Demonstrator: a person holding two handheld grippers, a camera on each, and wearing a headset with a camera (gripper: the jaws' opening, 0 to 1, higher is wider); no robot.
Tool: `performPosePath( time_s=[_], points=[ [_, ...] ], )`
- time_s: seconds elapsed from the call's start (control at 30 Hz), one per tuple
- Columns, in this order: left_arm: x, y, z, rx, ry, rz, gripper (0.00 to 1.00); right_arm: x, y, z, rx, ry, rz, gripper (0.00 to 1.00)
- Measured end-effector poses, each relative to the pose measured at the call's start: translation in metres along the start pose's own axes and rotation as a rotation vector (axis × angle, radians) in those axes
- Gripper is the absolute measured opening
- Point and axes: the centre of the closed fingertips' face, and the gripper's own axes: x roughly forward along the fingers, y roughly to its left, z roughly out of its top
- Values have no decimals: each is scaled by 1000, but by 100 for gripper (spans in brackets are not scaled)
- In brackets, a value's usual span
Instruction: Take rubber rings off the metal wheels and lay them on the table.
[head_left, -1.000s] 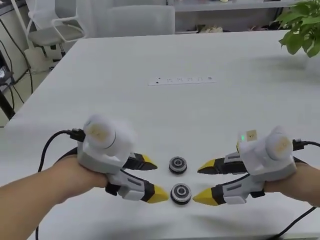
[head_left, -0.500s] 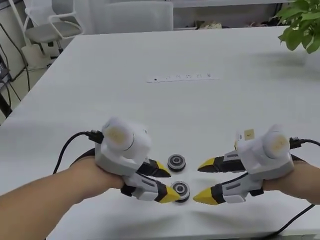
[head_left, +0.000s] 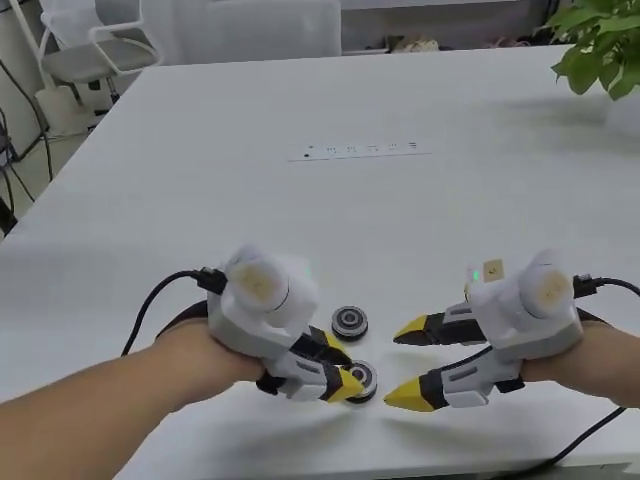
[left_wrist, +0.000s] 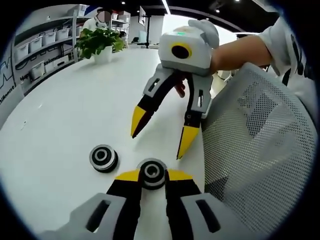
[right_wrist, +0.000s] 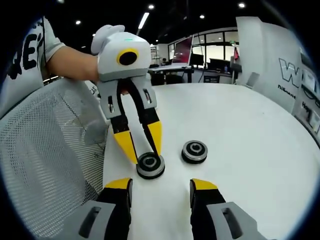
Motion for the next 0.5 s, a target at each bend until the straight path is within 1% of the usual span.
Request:
performPosePath(
  time_s=[0.03, 0.07, 0.2, 0.37, 0.43, 0.5],
  points=[
    [1, 1, 3, 29, -14, 7, 11, 0, 0, 0, 0, 0, -1, 44],
    [1, 0, 1, 14, -4, 11, 11, 0, 0, 0, 0, 0, 0, 44],
    [1, 1, 2, 20, -17, 20, 8, 1, 1, -1, -4, 6, 4, 44],
    [0, -1, 1, 84, -23, 39, 8, 2, 2, 0, -12, 9, 11, 44],
    [0, 0, 1, 74, -24, 42, 8, 3, 2, 2, -16, 10, 16, 44],
    [0, 1, 1, 76, -27, 44, 8, 5, 2, 4, -20, 9, 23, 43]
  ],
)
